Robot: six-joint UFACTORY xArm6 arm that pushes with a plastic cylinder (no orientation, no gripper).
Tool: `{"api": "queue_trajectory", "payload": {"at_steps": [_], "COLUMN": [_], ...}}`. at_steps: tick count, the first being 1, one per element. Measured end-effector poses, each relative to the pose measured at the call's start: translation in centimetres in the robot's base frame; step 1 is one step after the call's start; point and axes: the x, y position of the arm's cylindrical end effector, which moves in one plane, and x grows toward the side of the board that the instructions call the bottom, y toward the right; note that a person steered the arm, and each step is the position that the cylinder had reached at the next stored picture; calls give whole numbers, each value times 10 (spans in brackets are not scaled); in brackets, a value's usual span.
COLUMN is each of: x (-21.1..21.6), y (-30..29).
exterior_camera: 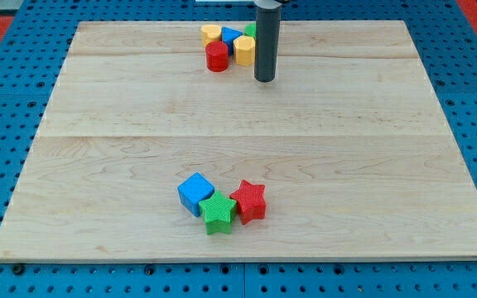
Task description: Point your arm towards green circle
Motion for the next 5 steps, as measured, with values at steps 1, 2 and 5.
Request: {"api": "queue_trajectory", "payload": {"at_steps": [1, 2, 5], "x": [0, 0, -68], "y": [0, 0, 118]}}
